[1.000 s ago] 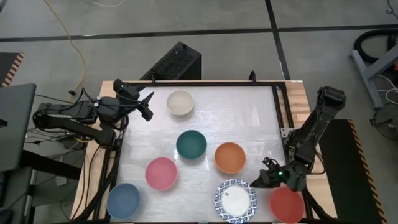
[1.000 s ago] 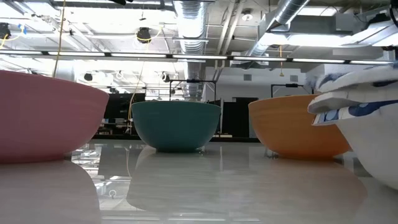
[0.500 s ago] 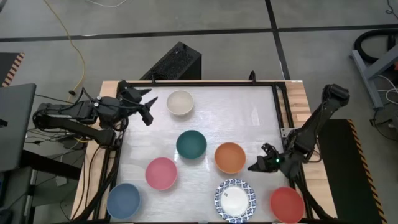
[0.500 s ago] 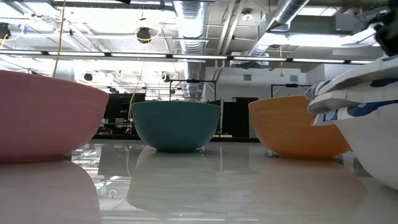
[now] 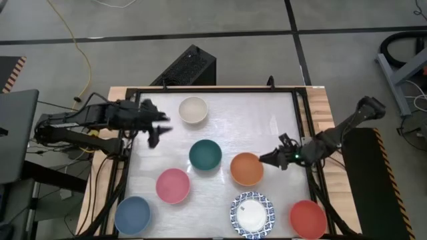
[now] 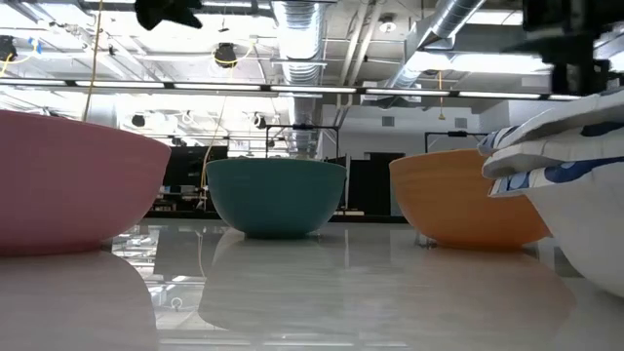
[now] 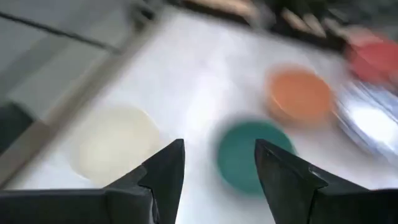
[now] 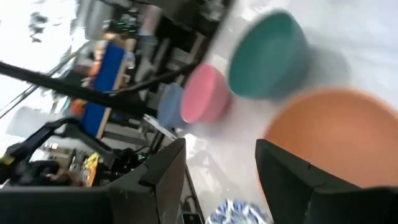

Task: Nest bowls inside each other
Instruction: Stack the blue bowl onto the white and blue bowl

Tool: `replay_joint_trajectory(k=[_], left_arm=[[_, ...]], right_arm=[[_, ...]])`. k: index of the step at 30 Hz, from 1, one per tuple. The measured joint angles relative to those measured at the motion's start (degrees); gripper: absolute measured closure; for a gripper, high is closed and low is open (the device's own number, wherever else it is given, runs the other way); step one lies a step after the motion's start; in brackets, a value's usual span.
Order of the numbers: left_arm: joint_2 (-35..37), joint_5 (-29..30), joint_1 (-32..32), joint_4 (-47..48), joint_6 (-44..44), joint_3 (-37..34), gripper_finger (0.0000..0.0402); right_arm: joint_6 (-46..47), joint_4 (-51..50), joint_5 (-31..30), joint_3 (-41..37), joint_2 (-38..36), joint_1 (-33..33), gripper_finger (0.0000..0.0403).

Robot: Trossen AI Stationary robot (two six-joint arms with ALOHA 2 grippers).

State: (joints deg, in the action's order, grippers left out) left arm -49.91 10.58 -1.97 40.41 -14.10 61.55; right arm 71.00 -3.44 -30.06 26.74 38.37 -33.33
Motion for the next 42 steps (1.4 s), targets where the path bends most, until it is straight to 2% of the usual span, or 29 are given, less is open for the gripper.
replay_joint_trajectory(k=[4,6,11,15,19,28,31,36,42], left_arm=[[-0.89,-15.12,1.03,7.83,-4.83,-0.01,0.0219],[-1.83,-19.36,2.51,11.19,-8.33,-0.01,0.0219],[-4.81,-23.19,8.53,22.79,-14.55,0.01,0.0219],[-7.11,-25.8,15.9,29.62,-18.33,0.0,0.0219],[-8.16,-24.17,25.23,30.16,-20.88,0.0,0.0219],[-8.56,-10.84,43.82,28.7,-26.67,0.01,0.0219],[-10.23,-8.66,47.58,27.82,-27.27,0.01,0.0219],[-15.97,-8.58,52.21,24.7,-26.82,0.01,0.0219],[-21.85,-8.15,55.09,24.47,-25.82,0.01,0.0219]], right_arm=[[-5.67,1.54,3.16,0.0,-1.76,3.67,0.0188],[-6.94,1.55,4.28,0.0,-2.13,5.08,0.0188],[-10.04,0.46,5.38,0.0,-2.07,8.01,0.0188],[-10.1,-1.8,6.59,0.0,-2.07,10.06,0.0188],[-10.05,-3.32,7.76,0.0,-1.94,11.21,0.0188],[-10.05,-5.8,7.72,0.0,-1.9,11.35,0.0188],[-10.01,-6.16,7.7,0.0,-1.9,11.35,0.0188],[-9.99,-6.08,7.67,0.0,-1.9,11.35,0.0188],[-9.58,-6.19,7.65,0.0,-1.9,11.35,0.0188]])
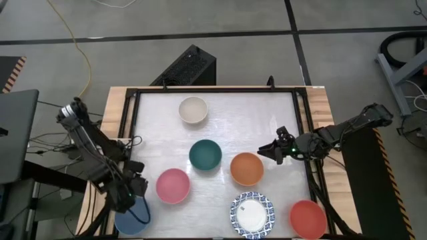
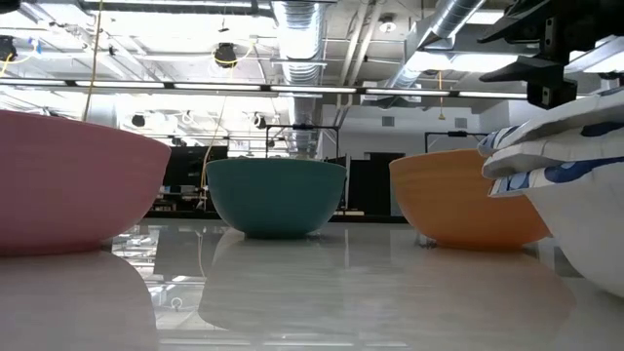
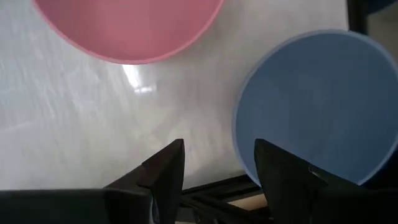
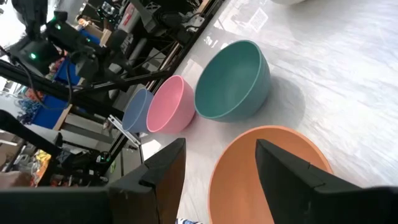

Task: Nest bowls inside each other
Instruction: Stack the blue bowl onto the white and blue bowl

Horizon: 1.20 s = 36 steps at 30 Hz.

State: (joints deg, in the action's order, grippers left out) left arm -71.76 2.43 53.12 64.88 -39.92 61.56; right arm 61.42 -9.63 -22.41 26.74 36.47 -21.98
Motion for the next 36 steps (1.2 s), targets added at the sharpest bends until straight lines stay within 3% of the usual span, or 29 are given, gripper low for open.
replay_joint_trajectory(k=[8,17,22,26,32,36], left_arm=[[-3.42,-0.02,3.25,-7.04,1.43,-1.05,0.0219],[-3.35,-2.72,2.94,-12.67,0.33,-11.38,0.0219],[-3.33,-8.4,2.5,-21.33,-0.2,-16.52,0.0226],[-3.33,-9.31,1.88,-23.01,-3.12,-19.1,0.027],[-3.33,-9.69,0.2,-21.96,-5.48,-19.37,0.0387],[-3.31,-9.46,-1.47,-21.84,-9.79,-19.37,0.0397]], right_arm=[[0.03,-0.04,-0.14,0.0,0.0,0.0,0.0188],[0.31,0.0,-0.2,0.0,-0.01,0.0,0.0188],[2.07,-0.01,-0.17,0.0,-0.01,0.0,0.0188],[4.58,0.0,0.11,0.0,0.0,-0.11,0.0188],[5.17,-0.04,0.74,0.0,-0.01,-0.11,0.0188],[6.1,-0.53,0.87,0.0,0.0,-0.1,0.0188]])
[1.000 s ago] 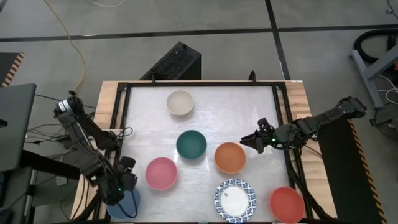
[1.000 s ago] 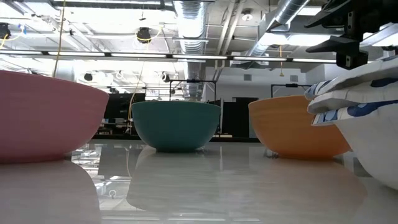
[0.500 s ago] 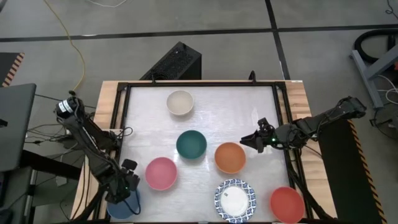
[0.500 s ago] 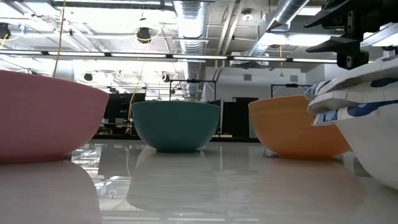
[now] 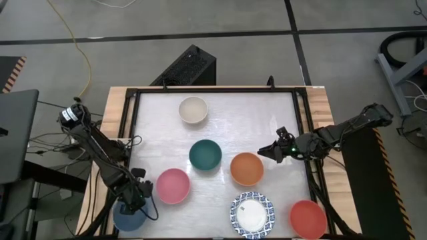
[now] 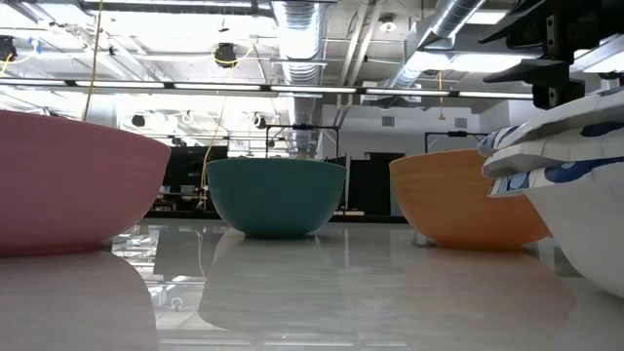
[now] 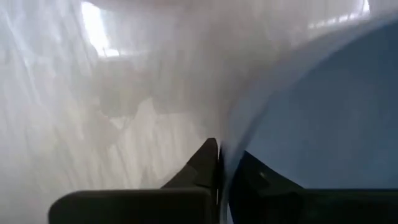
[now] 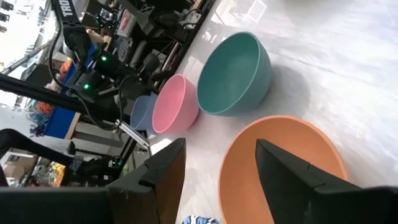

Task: Nest bowls inside each other
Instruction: Stack the blue bowl onto the white and blue bowl

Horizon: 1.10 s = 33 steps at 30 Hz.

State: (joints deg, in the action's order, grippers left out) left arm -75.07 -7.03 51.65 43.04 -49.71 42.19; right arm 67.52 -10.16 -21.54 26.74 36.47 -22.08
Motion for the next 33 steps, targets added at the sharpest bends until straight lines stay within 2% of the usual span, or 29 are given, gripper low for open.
replay_joint_trajectory(k=[5,15,20,24,26,29,33], left_arm=[[0.28,0.0,-2.51,1.76,-8.45,1.47,0.0401],[4.23,1.31,-4.36,12.09,-23.14,9.85,0.0401],[5.11,4.68,-6.68,19.17,-31.37,15.27,0.0401],[5.11,10.84,-11.02,24.41,-32.31,20.34,0.0401],[5.11,15.93,-13.8,27.46,-30.45,22.99,0.0401],[5.11,25.82,-18.53,29.88,-27.0,26.23,0.0401],[5.11,39.13,-25.74,27.22,-20.23,28.58,0.0402]], right_arm=[[0.1,-1.56,0.0,0.0,0.0,0.1,0.0188],[0.09,-1.9,0.0,0.0,0.0,0.1,0.0188],[5.02,-2.92,-3.75,0.0,0.0,0.1,0.0189],[6.28,-2.98,-8.03,0.0,0.37,0.1,0.0196],[5.54,-2.94,-10.69,0.0,0.39,0.13,0.02],[3.89,-2.58,-14.4,-0.02,0.39,0.15,0.0206],[5.32,0.19,-16.2,0.0,0.37,0.13,0.0207]])
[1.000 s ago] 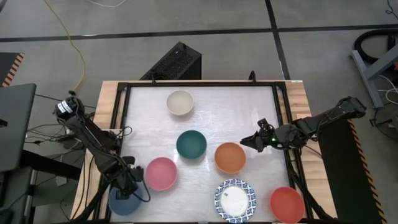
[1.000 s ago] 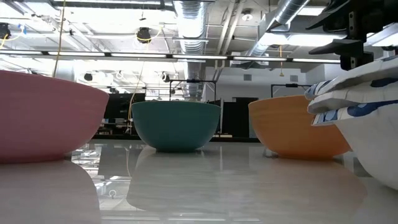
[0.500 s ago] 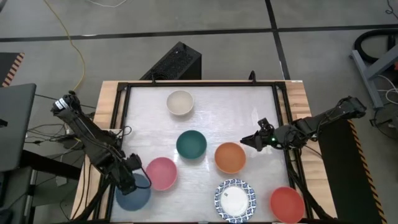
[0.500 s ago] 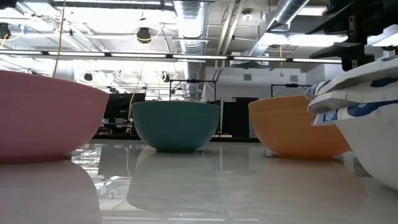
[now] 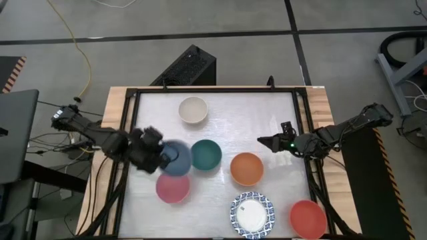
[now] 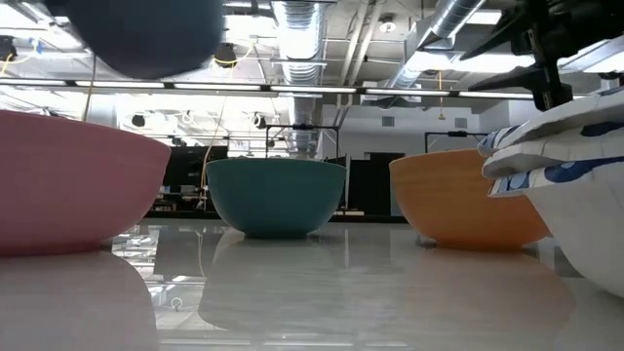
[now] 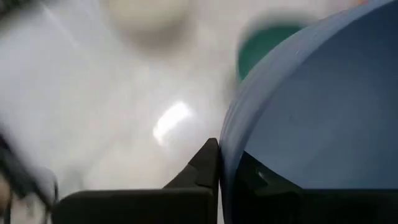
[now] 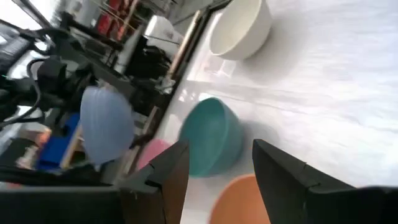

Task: Nest bowls inside each other
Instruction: Stack the blue bowl onto the white and blue bowl

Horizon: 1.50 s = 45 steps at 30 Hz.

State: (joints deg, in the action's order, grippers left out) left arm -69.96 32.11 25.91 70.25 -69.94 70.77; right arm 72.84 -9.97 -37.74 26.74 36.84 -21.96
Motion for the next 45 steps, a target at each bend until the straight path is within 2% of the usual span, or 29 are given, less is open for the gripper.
replay_joint_trajectory(k=[5,9,12,15,19,23,26,30,32,38,41,45], left_arm=[[-0.59,8.37,-9.69,-11.77,13.13,0.03,0.0401],[-2.87,16.73,-15.38,-22.8,23.55,0.03,0.0401],[-5.18,22.14,-19.18,-32.87,31.53,0.03,0.0401],[-8.03,23.27,-22.55,-44.3,39.45,0.03,0.0401],[-12.26,21.53,-25.69,-59.15,48.37,0.03,0.0401],[-16.3,20.84,-27.42,-68.87,55.47,0.01,0.0401],[-18.57,21.47,-28.54,-72.11,58.38,0.01,0.0401],[-20.35,23.46,-30.56,-73.74,58.81,-0.01,0.0401],[-20.33,23.7,-31.88,-73.91,58.44,-0.05,0.0401],[-20.28,23.46,-35.73,-76.54,58.73,-0.05,0.0401],[-20.21,20.69,-36.32,-78.23,59.61,-0.05,0.0401],[-20.23,20.14,-36.3,-78.9,59.77,-0.05,0.0401]], right_arm=[[-2.52,0.08,-3.46,-0.02,-0.02,1.75,0.0207],[-16.18,8.95,-4.04,-0.02,0.7,3.13,0.0223],[-28.27,14.37,-7.5,1.66,2.41,4.83,0.0244],[-39.16,15.15,-9.09,4.98,5.02,6.74,0.0266],[-50.55,15.2,-9.04,10.37,9.77,9.24,0.0285],[-58.72,14.87,-9.78,15.66,15.71,10.79,0.0289],[-62.83,14.76,-16.36,19.08,20.39,10.99,0.0289],[-68.19,14.73,-27.44,22.44,26.18,10.11,0.0289],[-69.95,14.9,-31.14,23.57,28.43,9.84,0.0289],[-66.81,16.34,-29.76,26.42,33.14,11.05,0.0284],[-66.39,18.35,-27.19,27.47,34.88,13.08,0.0262],[-63.77,19.97,-24.89,28.42,36.53,16.14,0.0219]])
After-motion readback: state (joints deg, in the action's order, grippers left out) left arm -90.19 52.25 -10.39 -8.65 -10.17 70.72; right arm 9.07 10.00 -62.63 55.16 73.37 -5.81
